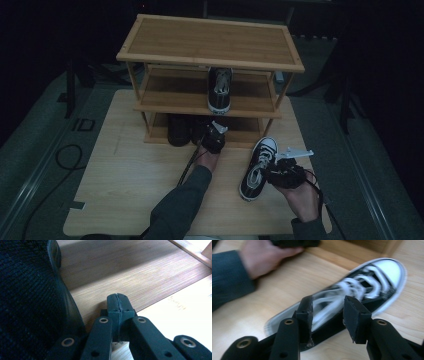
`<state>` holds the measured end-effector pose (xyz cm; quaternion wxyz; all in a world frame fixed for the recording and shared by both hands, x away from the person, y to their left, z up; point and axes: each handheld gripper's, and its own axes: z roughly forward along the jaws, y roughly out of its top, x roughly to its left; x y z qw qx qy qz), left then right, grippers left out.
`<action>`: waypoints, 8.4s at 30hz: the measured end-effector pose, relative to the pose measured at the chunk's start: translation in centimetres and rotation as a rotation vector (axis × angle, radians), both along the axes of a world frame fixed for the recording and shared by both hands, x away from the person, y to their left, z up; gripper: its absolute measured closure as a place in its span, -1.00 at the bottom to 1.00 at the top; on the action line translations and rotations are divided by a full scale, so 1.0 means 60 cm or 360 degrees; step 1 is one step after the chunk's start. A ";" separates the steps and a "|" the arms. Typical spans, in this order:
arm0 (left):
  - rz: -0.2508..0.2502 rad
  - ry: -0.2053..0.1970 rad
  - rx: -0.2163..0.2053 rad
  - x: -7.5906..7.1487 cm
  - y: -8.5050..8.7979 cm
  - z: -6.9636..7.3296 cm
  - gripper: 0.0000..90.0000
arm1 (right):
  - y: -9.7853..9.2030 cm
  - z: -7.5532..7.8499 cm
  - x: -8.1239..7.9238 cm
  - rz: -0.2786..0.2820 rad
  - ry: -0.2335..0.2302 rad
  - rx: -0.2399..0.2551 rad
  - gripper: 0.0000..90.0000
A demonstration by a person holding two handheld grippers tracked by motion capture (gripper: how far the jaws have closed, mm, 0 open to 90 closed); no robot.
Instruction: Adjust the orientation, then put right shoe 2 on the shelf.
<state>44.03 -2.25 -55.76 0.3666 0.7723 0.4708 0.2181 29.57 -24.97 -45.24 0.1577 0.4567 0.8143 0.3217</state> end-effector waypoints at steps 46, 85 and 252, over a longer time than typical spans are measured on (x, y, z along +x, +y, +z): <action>-0.0001 0.0000 -0.0002 0.000 0.000 0.000 1.00 | -0.009 -0.048 0.044 -0.0259 0.0182 -0.0392 0.59; 0.0001 -0.0003 0.0000 0.000 0.000 0.000 1.00 | -0.059 -0.066 0.053 -0.0062 0.0188 -0.0169 0.95; 0.0004 -0.0001 -0.0001 0.000 0.000 0.000 1.00 | -0.038 0.207 0.057 0.0440 -0.0163 0.0084 0.95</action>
